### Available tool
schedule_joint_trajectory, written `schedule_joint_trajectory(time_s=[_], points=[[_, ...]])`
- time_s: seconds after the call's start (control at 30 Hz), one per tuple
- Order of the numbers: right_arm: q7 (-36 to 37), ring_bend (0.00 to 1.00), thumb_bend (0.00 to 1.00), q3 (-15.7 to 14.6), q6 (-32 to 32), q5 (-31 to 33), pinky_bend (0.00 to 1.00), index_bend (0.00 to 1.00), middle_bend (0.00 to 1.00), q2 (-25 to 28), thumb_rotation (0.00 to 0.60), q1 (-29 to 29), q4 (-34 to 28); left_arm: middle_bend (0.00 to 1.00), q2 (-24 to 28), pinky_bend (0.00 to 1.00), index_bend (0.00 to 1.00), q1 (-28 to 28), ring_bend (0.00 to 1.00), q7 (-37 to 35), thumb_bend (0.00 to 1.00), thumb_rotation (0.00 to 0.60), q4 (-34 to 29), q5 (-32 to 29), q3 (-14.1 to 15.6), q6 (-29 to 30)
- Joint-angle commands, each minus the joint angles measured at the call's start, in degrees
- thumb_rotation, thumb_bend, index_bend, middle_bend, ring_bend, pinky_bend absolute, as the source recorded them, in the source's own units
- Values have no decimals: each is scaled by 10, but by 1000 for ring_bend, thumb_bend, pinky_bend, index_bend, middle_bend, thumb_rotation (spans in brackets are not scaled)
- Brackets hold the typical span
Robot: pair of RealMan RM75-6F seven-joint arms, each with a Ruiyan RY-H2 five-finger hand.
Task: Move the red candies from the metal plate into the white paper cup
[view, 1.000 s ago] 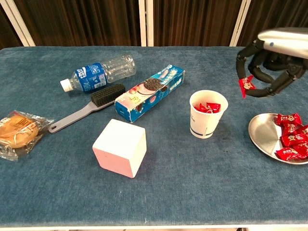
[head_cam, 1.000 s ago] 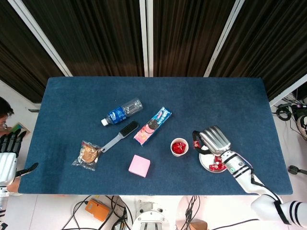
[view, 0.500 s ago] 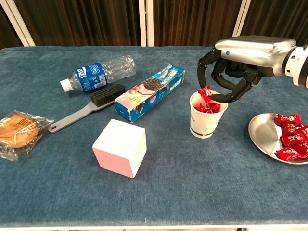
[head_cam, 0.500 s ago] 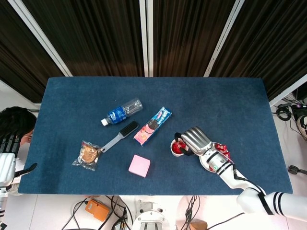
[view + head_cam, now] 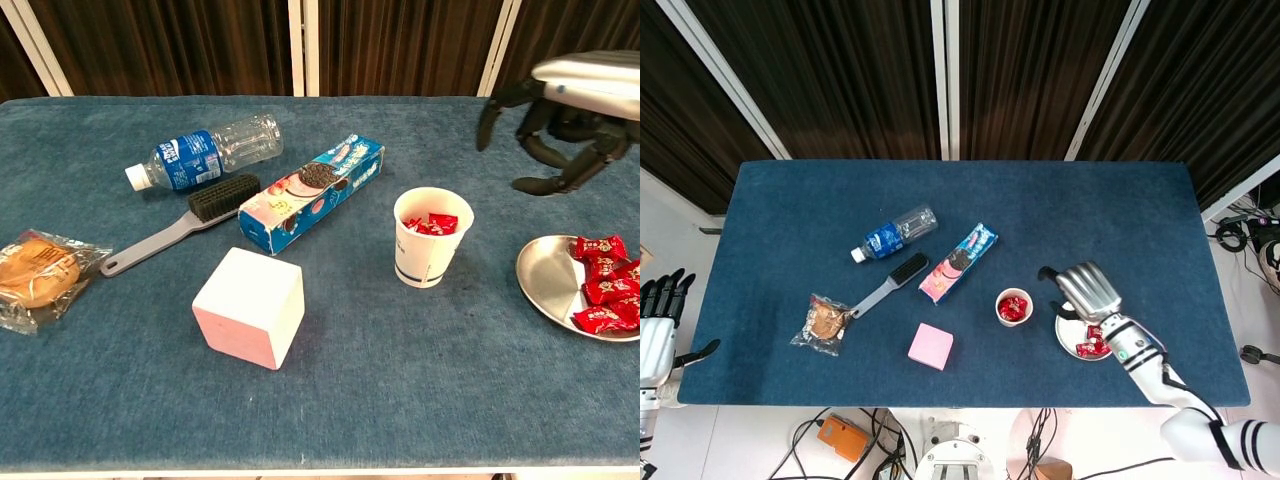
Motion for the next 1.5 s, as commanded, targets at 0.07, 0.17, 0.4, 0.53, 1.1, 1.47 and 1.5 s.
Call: schedule_joint_trajectory(time_s=[0.07, 0.17, 0.4, 0.53, 1.1, 1.47, 1.5], points=[[-13, 996, 387, -28, 13, 12, 1000, 435, 843, 25, 600, -32, 21, 0, -3, 0, 48, -2, 0, 0, 0, 600, 1, 2, 0, -1], [-16, 996, 358, -38, 7, 28, 1000, 433, 843, 31, 600, -43, 38, 0, -5, 0, 48, -3, 0, 0, 0, 600, 1, 3, 0, -2], [-18, 996, 358, -40, -16, 61, 1000, 475, 843, 15, 600, -49, 84, 0, -5, 0, 48, -3, 0, 2, 0, 600, -1, 4, 1, -2], [-20, 996, 363, -36, -35, 73, 1000, 490, 843, -2, 600, -43, 105, 0, -4, 0, 48, -3, 0, 4, 0, 600, -3, 4, 2, -1], [-40, 996, 363, -33, -70, 90, 1000, 519, 843, -45, 600, -27, 149, 0, -5, 0, 48, 0, 0, 1, 0, 600, 0, 0, 2, -1], [-46, 996, 365, -34, -78, 94, 1000, 524, 843, -55, 600, -25, 154, 0, -6, 0, 48, 0, 0, -3, 0, 600, 5, -1, 2, -1], [-46, 996, 367, -33, -79, 93, 1000, 524, 843, -56, 600, -23, 154, 0, -6, 0, 48, 0, 0, -3, 0, 600, 5, -1, 2, -1]])
